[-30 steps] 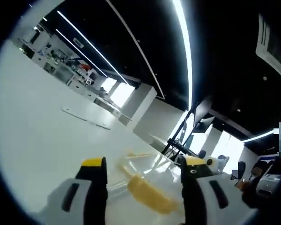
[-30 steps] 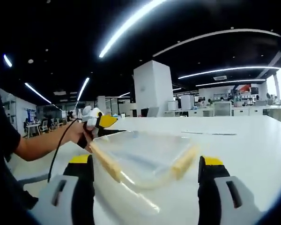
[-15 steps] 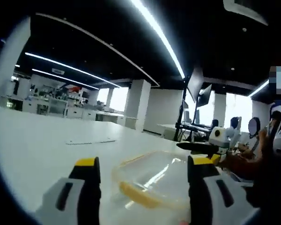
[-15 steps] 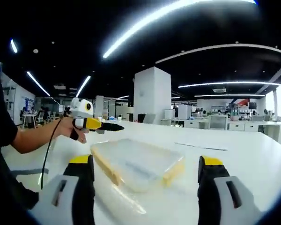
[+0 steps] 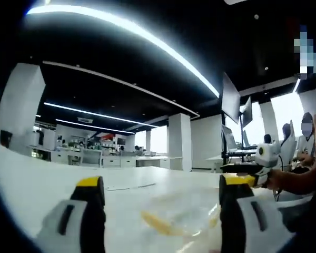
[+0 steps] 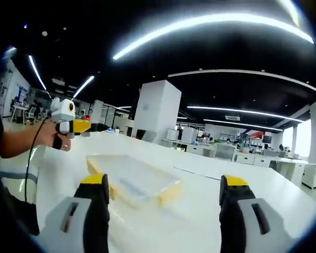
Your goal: Snap each plastic latch of the storage box into its locked position after aligning the lid with the box until every specified latch is closed and the lid sits flush.
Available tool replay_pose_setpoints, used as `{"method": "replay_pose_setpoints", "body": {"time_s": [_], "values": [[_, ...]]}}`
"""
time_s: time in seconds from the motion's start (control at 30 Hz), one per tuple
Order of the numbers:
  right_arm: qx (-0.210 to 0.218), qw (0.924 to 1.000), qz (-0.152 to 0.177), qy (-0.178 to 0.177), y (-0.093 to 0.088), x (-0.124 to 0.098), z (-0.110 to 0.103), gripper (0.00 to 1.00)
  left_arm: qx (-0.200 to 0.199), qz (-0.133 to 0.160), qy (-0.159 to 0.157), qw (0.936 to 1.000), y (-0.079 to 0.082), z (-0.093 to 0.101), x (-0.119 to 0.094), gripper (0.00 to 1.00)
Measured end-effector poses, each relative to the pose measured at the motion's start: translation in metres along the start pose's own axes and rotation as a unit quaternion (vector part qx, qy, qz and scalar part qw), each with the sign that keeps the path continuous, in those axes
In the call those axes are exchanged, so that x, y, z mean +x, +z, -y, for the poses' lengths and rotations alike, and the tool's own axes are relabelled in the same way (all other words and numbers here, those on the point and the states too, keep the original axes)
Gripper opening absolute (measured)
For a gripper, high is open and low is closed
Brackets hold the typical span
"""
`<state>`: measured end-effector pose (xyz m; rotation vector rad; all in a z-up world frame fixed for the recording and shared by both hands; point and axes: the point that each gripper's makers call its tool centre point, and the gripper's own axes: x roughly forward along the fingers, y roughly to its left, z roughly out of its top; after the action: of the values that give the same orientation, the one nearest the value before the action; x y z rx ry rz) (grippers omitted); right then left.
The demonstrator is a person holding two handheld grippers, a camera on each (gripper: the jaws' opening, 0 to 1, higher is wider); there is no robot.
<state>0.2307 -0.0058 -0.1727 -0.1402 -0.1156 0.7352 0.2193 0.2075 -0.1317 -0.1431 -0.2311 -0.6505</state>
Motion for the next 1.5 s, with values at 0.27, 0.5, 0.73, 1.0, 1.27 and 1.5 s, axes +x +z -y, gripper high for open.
{"method": "replay_pose_setpoints", "body": {"time_s": [0.27,0.5,0.73,1.0,1.27,1.5], "values": [[-0.004,0.9989,0.007,-0.047,0.018,-0.023,0.008,0.89,-0.082,0.042,0.021,0.9956,0.018,0.006,-0.025,0.87],[-0.006,0.9976,0.003,-0.07,0.023,-0.036,0.013,0.89,-0.027,-0.007,0.03,0.9992,0.009,0.008,-0.05,0.78],[-0.001,0.9959,-0.009,-0.09,0.021,-0.042,0.019,0.89,0.044,-0.096,0.024,0.9941,-0.017,0.017,-0.058,0.77],[0.012,0.9949,-0.02,-0.098,0.023,-0.039,0.018,0.92,0.041,-0.054,0.064,0.9957,0.004,0.013,-0.06,0.83],[0.014,0.9939,-0.032,-0.105,0.018,-0.04,0.017,0.94,0.046,-0.059,0.103,0.9919,0.005,0.008,-0.064,0.96],[0.015,0.9931,-0.032,-0.112,0.017,-0.041,0.015,0.96,0.034,-0.067,0.123,0.9895,0.0,0.005,-0.07,0.99]]}}
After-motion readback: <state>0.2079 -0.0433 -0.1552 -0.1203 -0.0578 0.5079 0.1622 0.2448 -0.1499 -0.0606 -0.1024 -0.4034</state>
